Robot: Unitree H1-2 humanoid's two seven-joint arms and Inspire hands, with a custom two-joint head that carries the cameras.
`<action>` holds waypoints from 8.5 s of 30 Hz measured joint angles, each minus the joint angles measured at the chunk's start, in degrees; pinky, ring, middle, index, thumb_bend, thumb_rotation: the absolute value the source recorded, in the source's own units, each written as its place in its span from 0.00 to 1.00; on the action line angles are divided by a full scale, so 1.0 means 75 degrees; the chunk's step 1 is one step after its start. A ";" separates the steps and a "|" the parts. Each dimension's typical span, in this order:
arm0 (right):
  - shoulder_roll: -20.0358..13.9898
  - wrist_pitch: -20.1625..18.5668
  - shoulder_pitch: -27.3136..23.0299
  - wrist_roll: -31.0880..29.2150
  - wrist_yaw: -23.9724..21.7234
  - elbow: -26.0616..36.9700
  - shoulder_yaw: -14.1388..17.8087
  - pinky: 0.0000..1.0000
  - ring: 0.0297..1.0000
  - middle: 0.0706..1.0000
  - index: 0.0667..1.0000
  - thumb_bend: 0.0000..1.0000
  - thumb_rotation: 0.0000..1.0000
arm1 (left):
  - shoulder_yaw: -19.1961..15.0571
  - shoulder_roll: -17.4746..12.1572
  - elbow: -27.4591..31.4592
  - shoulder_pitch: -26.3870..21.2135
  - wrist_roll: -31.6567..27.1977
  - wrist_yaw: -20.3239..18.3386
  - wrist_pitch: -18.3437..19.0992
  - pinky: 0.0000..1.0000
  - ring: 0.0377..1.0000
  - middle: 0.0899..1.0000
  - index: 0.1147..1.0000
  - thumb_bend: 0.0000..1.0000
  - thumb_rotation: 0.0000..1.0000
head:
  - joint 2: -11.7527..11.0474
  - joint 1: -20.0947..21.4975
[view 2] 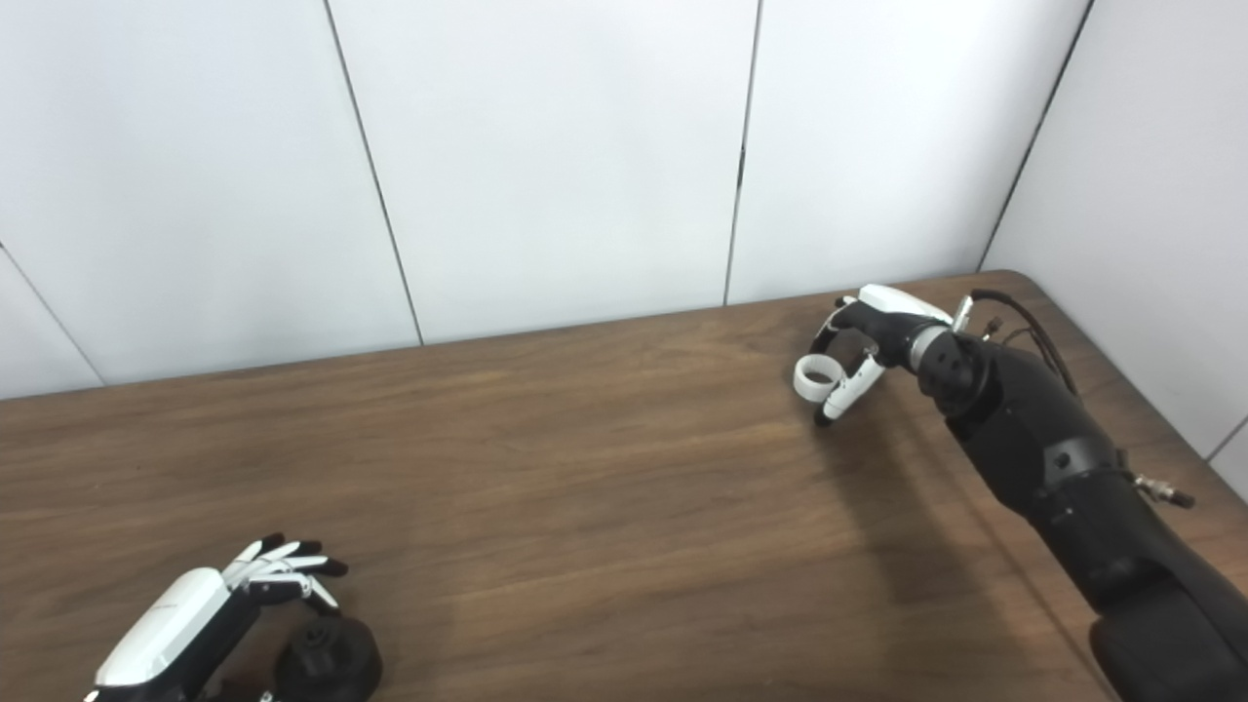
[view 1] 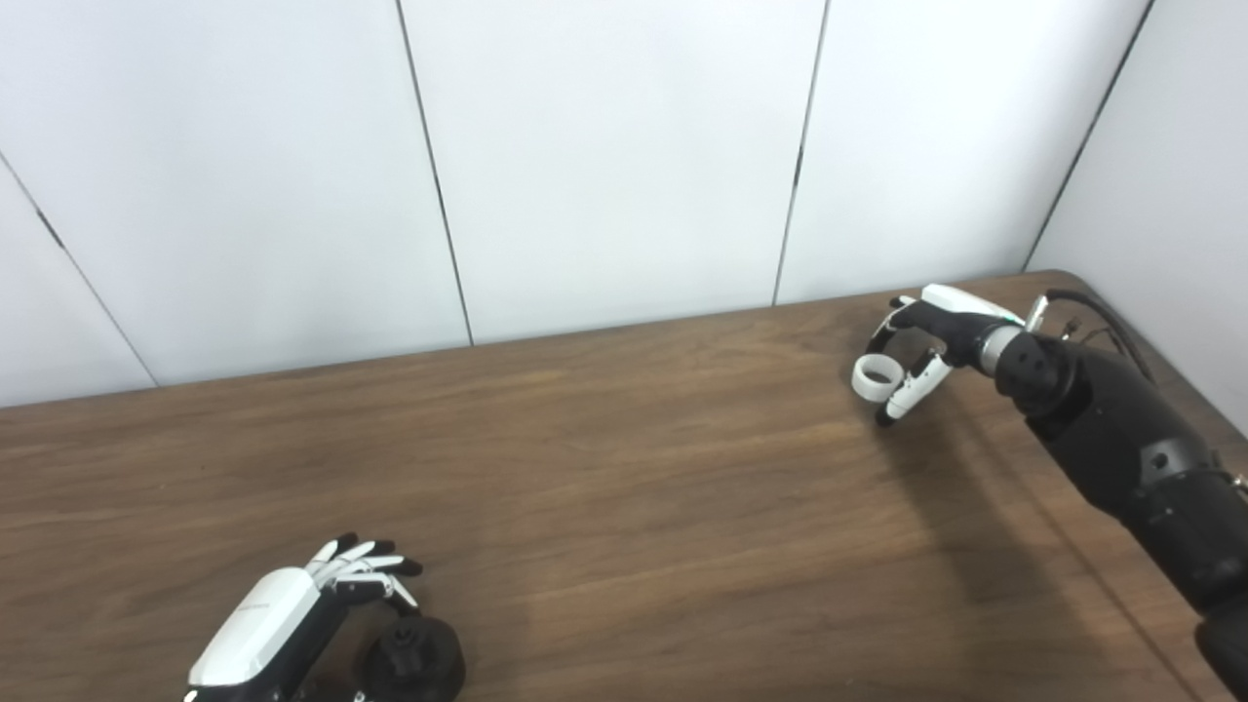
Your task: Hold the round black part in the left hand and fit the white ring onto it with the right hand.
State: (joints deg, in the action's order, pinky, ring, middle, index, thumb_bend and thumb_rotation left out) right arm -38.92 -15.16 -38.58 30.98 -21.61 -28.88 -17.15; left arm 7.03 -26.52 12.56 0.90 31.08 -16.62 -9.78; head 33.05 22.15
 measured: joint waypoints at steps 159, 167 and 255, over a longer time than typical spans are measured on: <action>0.2327 0.1665 0.1841 -0.0476 -0.1633 0.5662 -0.0791 0.94 1.00 0.92 0.44 0.52 0.13 | 0.2637 0.1563 -0.1962 -0.2100 0.1572 0.1179 0.0261 1.00 0.98 0.84 0.41 0.52 0.05 | 0.0973 -0.3094; 0.2326 0.1664 0.1812 -0.0419 -0.1640 0.5666 -0.0788 0.95 1.00 0.92 0.44 0.52 0.13 | 0.2671 0.1514 -0.1882 -0.2070 0.1571 0.1151 0.0262 1.00 0.98 0.84 0.41 0.52 0.05 | 0.0996 -0.3000; 0.2302 0.1780 0.2052 -0.0332 -0.1778 0.5613 -0.0672 0.95 1.00 0.92 0.44 0.52 0.13 | 0.2658 0.1515 -0.1314 -0.1725 0.1588 0.0808 0.0420 1.00 0.98 0.83 0.41 0.52 0.05 | 0.1113 -0.3035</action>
State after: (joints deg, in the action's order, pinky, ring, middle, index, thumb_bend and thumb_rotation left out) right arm -21.66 -1.81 -23.19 28.49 -34.94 13.21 -22.19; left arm 26.97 -15.16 2.70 -12.04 43.00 -10.55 -6.63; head 41.40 -0.62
